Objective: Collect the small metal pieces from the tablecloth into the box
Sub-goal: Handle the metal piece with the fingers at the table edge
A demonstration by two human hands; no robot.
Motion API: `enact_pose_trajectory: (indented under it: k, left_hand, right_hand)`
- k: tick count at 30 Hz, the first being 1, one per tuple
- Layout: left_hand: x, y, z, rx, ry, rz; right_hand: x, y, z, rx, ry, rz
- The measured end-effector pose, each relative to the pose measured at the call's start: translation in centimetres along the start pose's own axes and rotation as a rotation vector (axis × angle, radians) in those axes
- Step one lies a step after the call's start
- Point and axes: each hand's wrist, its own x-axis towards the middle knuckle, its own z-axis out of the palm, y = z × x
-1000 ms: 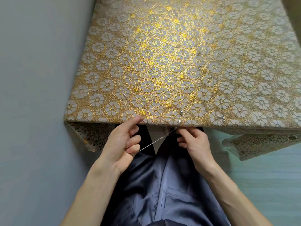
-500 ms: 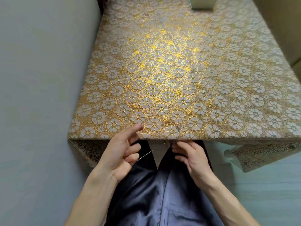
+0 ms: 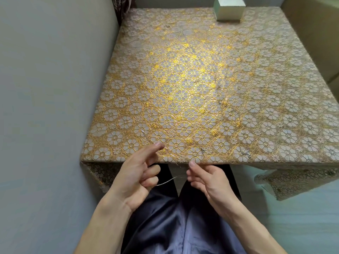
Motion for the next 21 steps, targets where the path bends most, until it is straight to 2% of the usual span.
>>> enact_pose_trajectory:
  k: [3, 9, 15, 21]
  left_hand:
    - [0.3, 0.1, -0.4, 0.01, -0.009, 0.004]
    - [1.0, 0.6, -1.5, 0.031, -0.001, 0.024]
    - [2.6, 2.2, -2.6, 0.025, 0.018, 0.103]
    - [4.1, 4.8, -3.0, 0.16, 0.064, 0.233]
  right_hand:
    - [-0.6, -0.2, -0.5, -0.1, 0.001, -0.038]
    - [-1.6, -2.3, -1.9, -0.12, 0.062, -0.184]
    - [-0.1, -5.4, -1.8, -0.189, 0.036, -0.249]
    - [1.8, -8.8, -0.6, -0.399, 0.048, -0.394]
